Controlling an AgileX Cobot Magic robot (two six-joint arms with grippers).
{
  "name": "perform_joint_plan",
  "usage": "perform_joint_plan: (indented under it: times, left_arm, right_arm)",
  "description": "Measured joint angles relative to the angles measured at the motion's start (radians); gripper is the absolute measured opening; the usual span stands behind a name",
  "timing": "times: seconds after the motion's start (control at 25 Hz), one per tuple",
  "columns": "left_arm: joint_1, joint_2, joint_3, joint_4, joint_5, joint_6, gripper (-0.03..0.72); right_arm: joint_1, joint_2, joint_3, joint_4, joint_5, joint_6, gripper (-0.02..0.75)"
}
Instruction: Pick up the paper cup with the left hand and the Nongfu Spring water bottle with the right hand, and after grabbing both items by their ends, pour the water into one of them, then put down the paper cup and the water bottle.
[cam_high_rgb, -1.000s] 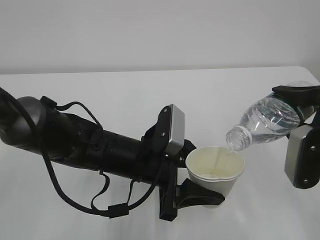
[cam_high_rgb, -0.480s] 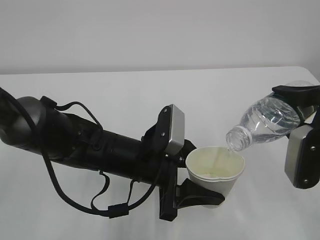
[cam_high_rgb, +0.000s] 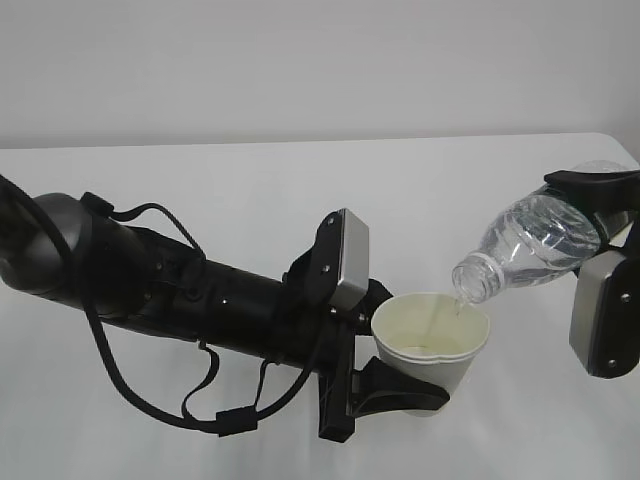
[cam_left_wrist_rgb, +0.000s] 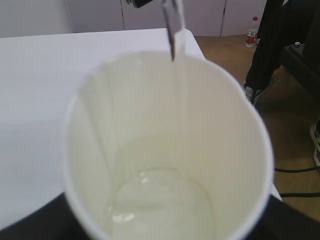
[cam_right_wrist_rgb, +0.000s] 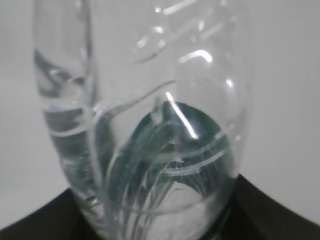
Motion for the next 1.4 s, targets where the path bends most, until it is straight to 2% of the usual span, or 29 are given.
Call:
perform_joint_plan:
  times: [1.4]
  left_arm:
    - [0.0,0.0,0.0,0.004,0.0,0.0,0.446]
  right_arm:
    - [0.0,0.0,0.0,0.029,0.0,-0.039,0.421]
